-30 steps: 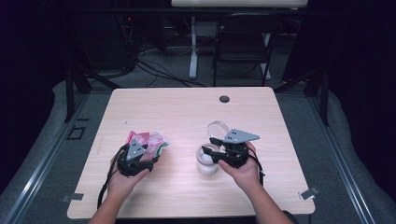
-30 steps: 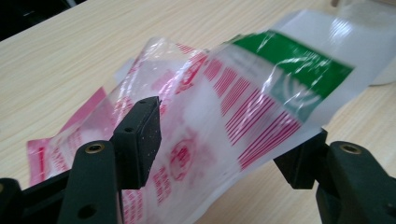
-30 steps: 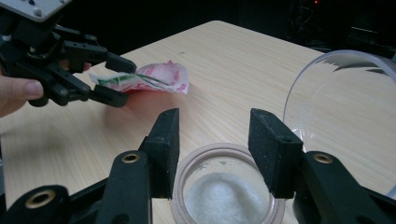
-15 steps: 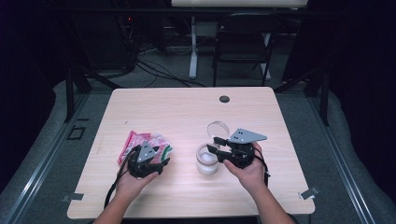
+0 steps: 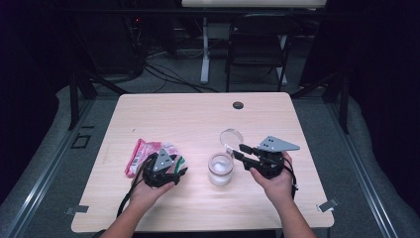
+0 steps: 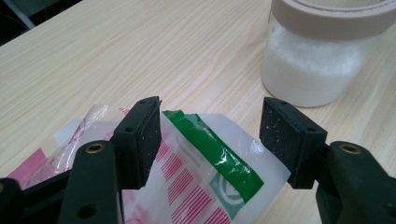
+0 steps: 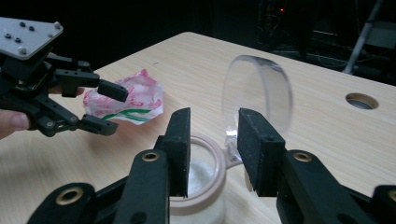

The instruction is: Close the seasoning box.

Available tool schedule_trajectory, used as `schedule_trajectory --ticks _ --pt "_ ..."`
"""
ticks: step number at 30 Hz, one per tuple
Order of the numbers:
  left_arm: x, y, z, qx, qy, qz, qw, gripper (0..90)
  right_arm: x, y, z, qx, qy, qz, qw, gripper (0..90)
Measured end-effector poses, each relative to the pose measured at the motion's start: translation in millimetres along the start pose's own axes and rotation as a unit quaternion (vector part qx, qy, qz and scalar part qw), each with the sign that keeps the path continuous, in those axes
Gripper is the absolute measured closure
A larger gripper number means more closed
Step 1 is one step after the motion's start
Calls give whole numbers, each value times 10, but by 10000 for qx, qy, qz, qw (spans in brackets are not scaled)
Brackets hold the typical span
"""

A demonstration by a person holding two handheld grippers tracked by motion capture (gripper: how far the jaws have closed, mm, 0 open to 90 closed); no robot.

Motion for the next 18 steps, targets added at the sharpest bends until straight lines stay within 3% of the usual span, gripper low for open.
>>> schedule_trajectory --ticks 9,18 --pt "32 36 31 10 54 -64 10000 390 180 -84 -14 61 230 -195 9995 643" --pt "29 31 33 18 55 -55 10000 396 271 -77 -54 9 336 -294 9990 641"
Point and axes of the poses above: each handheld gripper's, and its own axes: y roughly forward along the jaws, z roughly out of its top, x roughly to its right, the point moved 8 cm from there along y, roughly forward along the jaws, and after that the axes turned 8 degrees about y, right-handed, at the moved point
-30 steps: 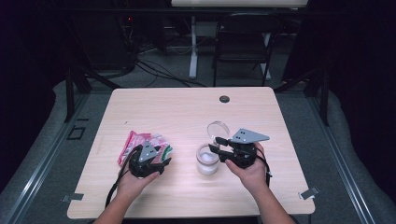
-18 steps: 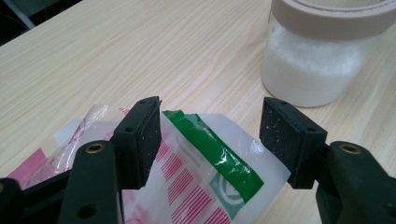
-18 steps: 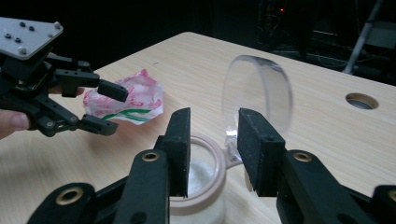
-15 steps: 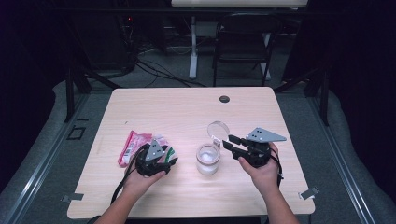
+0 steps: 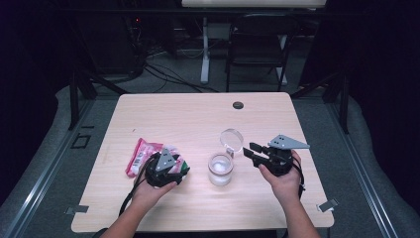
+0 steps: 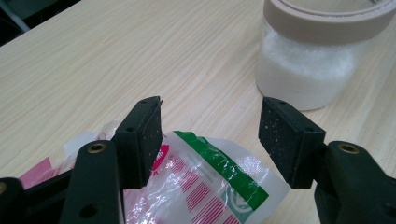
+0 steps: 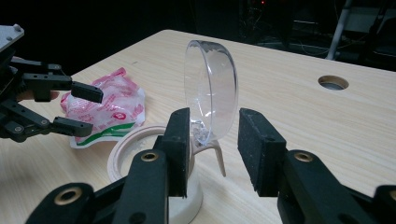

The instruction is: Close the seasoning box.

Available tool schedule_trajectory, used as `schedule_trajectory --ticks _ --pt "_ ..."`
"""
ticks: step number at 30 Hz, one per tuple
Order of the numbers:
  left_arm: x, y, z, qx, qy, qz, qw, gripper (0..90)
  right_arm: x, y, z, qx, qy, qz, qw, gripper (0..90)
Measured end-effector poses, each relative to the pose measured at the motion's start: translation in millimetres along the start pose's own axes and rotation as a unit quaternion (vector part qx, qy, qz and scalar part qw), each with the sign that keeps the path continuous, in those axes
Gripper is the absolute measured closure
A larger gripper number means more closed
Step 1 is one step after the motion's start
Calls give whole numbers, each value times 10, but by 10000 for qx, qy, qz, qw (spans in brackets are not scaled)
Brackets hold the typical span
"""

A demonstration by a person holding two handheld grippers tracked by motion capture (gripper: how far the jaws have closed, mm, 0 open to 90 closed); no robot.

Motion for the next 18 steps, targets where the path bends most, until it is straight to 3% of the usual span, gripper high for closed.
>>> schedule_trajectory --ticks 18 --pt "-13 -10 3 18 -2 24 10000 396 43 -2 -4 -8 33 -51 10000 641"
Point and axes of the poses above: each handheld gripper's, and its own axes: y roughly forward along the jaws, z roughly out of its top, x roughly to its right, the point moved 8 cm from there along y, roughly forward along the jaws, and after that the axes turned 8 degrees about y, right-handed, at the moved point
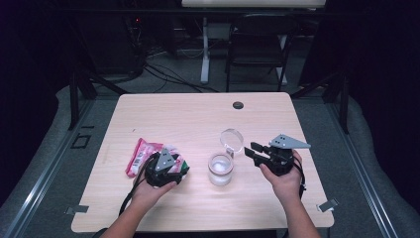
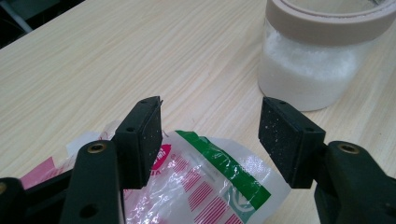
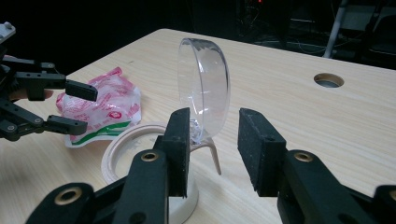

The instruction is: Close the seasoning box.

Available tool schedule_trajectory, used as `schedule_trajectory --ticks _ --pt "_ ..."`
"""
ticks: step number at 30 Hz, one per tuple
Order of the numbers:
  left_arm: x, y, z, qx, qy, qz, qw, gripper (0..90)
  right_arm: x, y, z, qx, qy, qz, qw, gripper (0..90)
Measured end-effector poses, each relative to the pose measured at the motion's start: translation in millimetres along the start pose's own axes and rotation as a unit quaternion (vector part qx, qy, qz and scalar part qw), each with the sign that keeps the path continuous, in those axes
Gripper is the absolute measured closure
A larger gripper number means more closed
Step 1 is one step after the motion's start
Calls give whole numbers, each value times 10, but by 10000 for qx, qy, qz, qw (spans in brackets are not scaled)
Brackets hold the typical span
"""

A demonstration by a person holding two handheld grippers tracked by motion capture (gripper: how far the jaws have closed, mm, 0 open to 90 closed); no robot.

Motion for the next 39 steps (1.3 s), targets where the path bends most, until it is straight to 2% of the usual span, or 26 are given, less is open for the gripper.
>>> schedule_trajectory --ticks 3,10,14,19,21,28,33,36,39 --pt "-4 -10 6 20 -10 3 10000 397 24 8 -10 -24 16 -3 10000 642" --pt "-18 -44 34 128 -204 -42 9997 417 120 49 -12 -37 144 -114 9998 664" --pt "-53 -74 71 159 -259 36 9995 448 160 98 -15 -70 188 -156 9997 693" --pt "-62 -103 129 78 -234 77 9997 538 217 160 -15 -84 194 -247 9995 728" --pt "-50 -110 166 59 -228 29 9997 596 244 199 -13 -53 238 -289 9993 742" --pt "23 -82 444 209 -359 -268 9988 776 294 278 -17 -135 358 -275 9989 785" --pt "73 -26 625 220 -271 -373 9987 885 312 319 -8 -169 382 -270 9988 814" --pt "81 23 725 197 -246 -348 9989 900 333 349 -14 -201 385 -305 9986 829" --pt "92 78 844 234 -265 -411 9985 900 331 381 -13 -183 423 -284 9985 844"
Point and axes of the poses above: each handheld gripper's, and its own axes: y roughly forward along the jaws, z roughly out of its top, x roughly to its right, the point moved 8 cm from there along y, roughly forward along the jaws, and after that the axes turned 8 degrees about y, right-handed, at the moved point
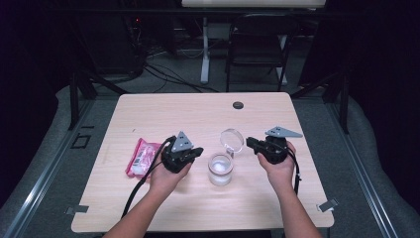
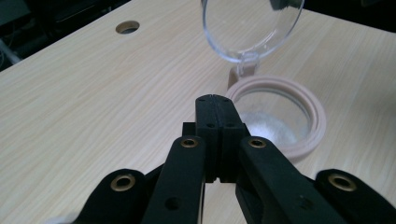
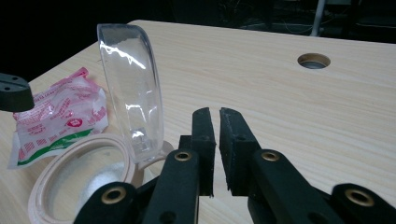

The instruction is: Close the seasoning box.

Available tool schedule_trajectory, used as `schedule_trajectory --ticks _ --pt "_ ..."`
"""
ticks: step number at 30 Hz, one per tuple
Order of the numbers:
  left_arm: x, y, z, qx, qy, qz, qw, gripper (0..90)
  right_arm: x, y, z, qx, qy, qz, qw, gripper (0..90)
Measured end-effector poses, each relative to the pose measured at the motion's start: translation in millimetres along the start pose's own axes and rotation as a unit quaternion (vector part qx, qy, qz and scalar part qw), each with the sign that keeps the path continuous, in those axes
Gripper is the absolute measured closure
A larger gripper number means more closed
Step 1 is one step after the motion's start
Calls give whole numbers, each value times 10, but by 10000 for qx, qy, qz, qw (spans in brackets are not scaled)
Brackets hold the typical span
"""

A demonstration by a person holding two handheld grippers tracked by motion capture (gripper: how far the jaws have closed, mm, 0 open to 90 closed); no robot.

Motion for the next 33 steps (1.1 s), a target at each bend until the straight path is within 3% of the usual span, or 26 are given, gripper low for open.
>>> schedule_trajectory --ticks 11,25,33 --pt "79 157 310 13 112 -111 9999 900 -40 36 15 -14 -4 125 9999 848" --pt "114 245 365 -20 22 -229 9997 900 -124 16 22 4 -63 261 9996 831" --pt "140 236 360 2 96 -249 9996 900 -206 -18 31 40 -174 363 9992 819"
Point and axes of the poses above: each handheld gripper's, and its own axes: y roughly forward along the jaws, z roughly out of its top, x roughly to its right, the point moved 8 cm from there along y, roughly forward along the jaws, and after that the axes turned 8 degrees about y, right-handed, at the moved point
